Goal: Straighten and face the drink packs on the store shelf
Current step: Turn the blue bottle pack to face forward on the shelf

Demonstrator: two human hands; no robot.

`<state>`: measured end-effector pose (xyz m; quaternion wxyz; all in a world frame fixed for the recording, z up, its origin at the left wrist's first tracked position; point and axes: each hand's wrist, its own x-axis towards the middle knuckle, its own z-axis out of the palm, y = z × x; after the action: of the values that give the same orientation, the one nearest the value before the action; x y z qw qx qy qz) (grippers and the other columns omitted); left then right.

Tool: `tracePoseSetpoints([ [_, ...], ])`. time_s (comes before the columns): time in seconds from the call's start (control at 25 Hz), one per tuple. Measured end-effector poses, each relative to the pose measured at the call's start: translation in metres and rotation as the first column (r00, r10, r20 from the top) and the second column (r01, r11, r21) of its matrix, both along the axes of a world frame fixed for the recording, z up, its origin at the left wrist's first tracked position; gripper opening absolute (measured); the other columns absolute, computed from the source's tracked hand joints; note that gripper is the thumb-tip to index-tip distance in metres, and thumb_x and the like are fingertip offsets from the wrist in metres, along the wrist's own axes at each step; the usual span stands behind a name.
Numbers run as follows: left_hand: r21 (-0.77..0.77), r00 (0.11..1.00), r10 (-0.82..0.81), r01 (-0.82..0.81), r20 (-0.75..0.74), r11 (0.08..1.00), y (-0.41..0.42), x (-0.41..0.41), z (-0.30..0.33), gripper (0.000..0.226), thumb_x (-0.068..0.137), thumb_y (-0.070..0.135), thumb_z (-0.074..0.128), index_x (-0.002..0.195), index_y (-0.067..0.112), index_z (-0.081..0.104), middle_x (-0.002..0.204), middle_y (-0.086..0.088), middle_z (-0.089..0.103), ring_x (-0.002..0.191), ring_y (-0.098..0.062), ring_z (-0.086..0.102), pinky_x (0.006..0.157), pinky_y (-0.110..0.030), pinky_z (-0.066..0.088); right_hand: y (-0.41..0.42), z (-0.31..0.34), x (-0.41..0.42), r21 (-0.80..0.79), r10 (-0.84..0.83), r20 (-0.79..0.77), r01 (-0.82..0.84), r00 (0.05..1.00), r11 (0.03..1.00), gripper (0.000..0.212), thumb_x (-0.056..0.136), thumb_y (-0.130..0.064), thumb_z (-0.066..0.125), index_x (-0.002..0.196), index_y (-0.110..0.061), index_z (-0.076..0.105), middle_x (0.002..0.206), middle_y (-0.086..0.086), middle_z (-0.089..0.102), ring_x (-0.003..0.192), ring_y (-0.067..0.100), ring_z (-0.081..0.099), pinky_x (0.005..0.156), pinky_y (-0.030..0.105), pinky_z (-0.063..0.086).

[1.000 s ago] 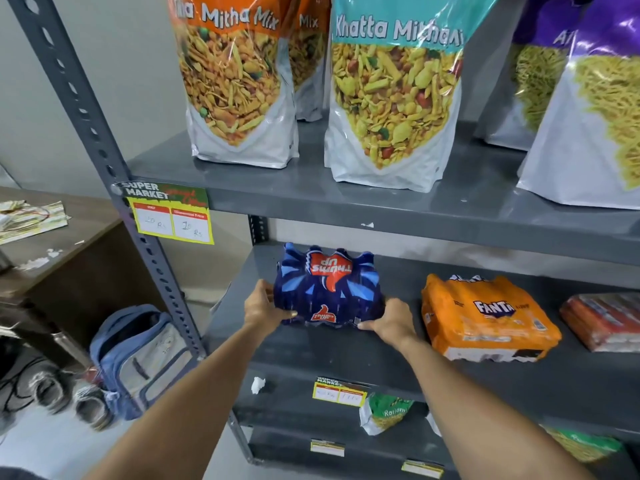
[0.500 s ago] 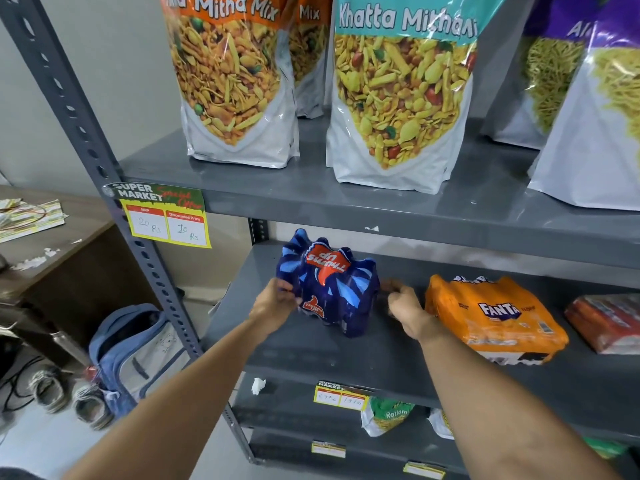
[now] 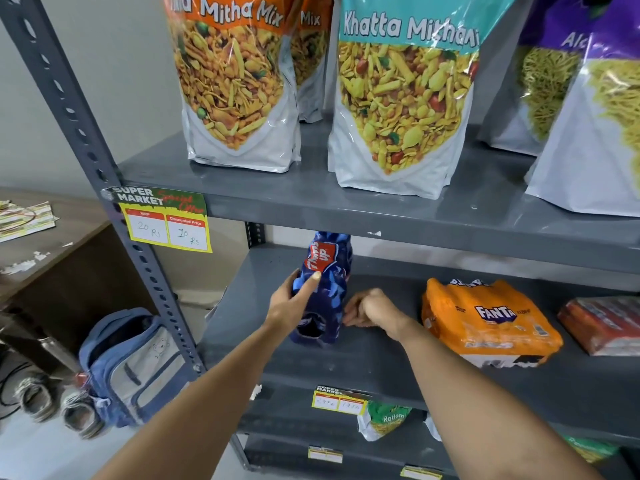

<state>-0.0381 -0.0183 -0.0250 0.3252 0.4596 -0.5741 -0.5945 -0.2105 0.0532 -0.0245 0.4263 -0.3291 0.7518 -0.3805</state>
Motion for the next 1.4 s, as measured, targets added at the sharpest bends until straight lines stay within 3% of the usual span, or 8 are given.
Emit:
tracePoseSetpoints([
  [0.16,-0.016,0.992,0.019,-0.017,0.127,1.000,-0.034,0.022,0.008,0.046,0.081,0.063,0.059,0.095,0.022,0.071,0.092,-0.005,0.077,0.086,-0.023,0.073,0.086,-0.042,0.059,-0.024,0.029,-0.009,-0.227,-0.176,-0.372,0.094,0.912,0.969,0.022,0.087,-0.009,0.053,0.105,-0.012,0.064,0.103,0.005,0.069,0.094,0.025,0.064,0.082,0.033,0.050],
  [0.36,0.063,0.980,0.144,-0.154,0.136,0.986,-0.063,0.026,0.027,0.043,0.090,0.053,0.057,0.117,0.020,0.063,0.107,-0.006,0.068,0.085,-0.021,0.061,0.071,-0.031,0.048,-0.038,0.042,-0.011,-0.149,0.080,-0.299,-0.129,0.951,0.980,0.047,0.098,-0.046,0.046,0.144,-0.036,0.041,0.127,-0.002,0.052,0.111,0.018,0.055,0.087,0.027,0.041],
  [0.56,0.185,0.984,0.159,-0.171,0.079,0.968,-0.082,0.018,0.034,0.047,0.089,0.043,0.056,0.119,0.007,0.062,0.114,-0.016,0.070,0.098,-0.036,0.069,0.088,-0.048,0.056,-0.022,0.021,-0.006,-0.193,0.020,-0.611,-0.174,0.792,0.966,0.049,0.097,-0.042,0.050,0.145,-0.038,0.040,0.129,0.006,0.064,0.108,0.026,0.064,0.093,0.039,0.054],
  [0.72,0.089,0.970,0.124,-0.145,0.211,0.985,-0.078,0.023,0.029,0.050,0.091,0.046,0.048,0.125,0.011,0.059,0.117,-0.015,0.068,0.104,-0.038,0.067,0.096,-0.049,0.053,0.013,0.018,0.010,-0.288,-0.046,-0.641,-0.184,0.766,0.940,0.053,0.091,-0.050,0.058,0.141,-0.032,0.049,0.123,0.000,0.070,0.108,0.022,0.068,0.092,0.034,0.054],
  [0.84,0.015,0.943,0.111,-0.121,0.313,0.993,-0.063,0.033,0.031,0.050,0.095,0.048,0.042,0.129,0.014,0.056,0.124,-0.015,0.065,0.111,-0.038,0.063,0.100,-0.047,0.049,0.034,0.007,0.028,-0.332,-0.121,-0.660,-0.143,0.742,0.932,0.057,0.085,-0.062,0.055,0.137,-0.038,0.051,0.119,-0.002,0.072,0.106,0.023,0.069,0.092,0.044,0.057],
  [1.24,-0.011,0.928,0.048,-0.048,0.369,0.999,-0.048,0.054,0.028,0.055,0.095,0.051,0.044,0.139,0.017,0.050,0.132,-0.014,0.061,0.107,-0.033,0.063,0.092,-0.040,0.051,0.064,0.002,0.052,-0.294,-0.122,-0.694,-0.125,0.709,0.948,0.059,0.087,-0.063,0.053,0.141,-0.038,0.047,0.122,-0.003,0.071,0.107,0.023,0.067,0.096,0.043,0.054],
  [1.32,-0.146,0.862,0.076,-0.002,0.501,0.989,-0.040,0.052,0.036,0.051,0.098,0.046,0.041,0.137,0.014,0.048,0.130,-0.018,0.060,0.106,-0.036,0.061,0.094,-0.042,0.050,0.069,0.011,0.039,-0.205,0.023,-0.658,-0.209,0.752,0.956,0.060,0.088,-0.065,0.047,0.143,-0.042,0.040,0.121,-0.002,0.071,0.109,0.022,0.066,0.092,0.042,0.056],
  [1.4,-0.420,0.650,0.227,0.157,0.726,0.894,-0.031,0.048,0.042,0.039,0.100,0.033,0.038,0.131,0.013,0.051,0.129,-0.018,0.060,0.113,-0.039,0.057,0.098,-0.047,0.045,0.080,0.019,0.014,-0.131,0.128,-0.681,-0.292,0.721,0.947,0.063,0.088,-0.070,0.038,0.144,-0.042,0.040,0.116,0.000,0.071,0.109,0.021,0.066,0.090,0.041,0.056],
])
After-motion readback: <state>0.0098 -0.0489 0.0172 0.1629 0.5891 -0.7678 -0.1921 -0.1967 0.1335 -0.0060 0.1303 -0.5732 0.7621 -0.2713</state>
